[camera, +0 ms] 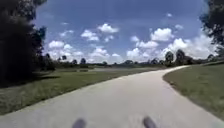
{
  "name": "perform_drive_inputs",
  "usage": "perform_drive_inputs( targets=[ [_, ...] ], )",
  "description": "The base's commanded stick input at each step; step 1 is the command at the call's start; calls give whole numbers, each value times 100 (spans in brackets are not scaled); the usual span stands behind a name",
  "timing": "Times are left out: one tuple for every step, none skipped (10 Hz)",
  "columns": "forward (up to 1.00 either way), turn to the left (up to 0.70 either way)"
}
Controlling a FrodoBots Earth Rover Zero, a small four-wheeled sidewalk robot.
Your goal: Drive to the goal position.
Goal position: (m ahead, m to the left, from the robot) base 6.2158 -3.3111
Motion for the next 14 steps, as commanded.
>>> perform_drive_inputs(
  targets=[
    [70,-27],
    [70,-35],
    [70,-35],
    [70,-35],
    [70,-35],
    [70,-35],
    [70,-35],
    [70,-35],
    [70,-35],
    [70,-35],
    [70,-35],
    [70,-35],
    [70,-35],
    [70,-35]
  ],
)
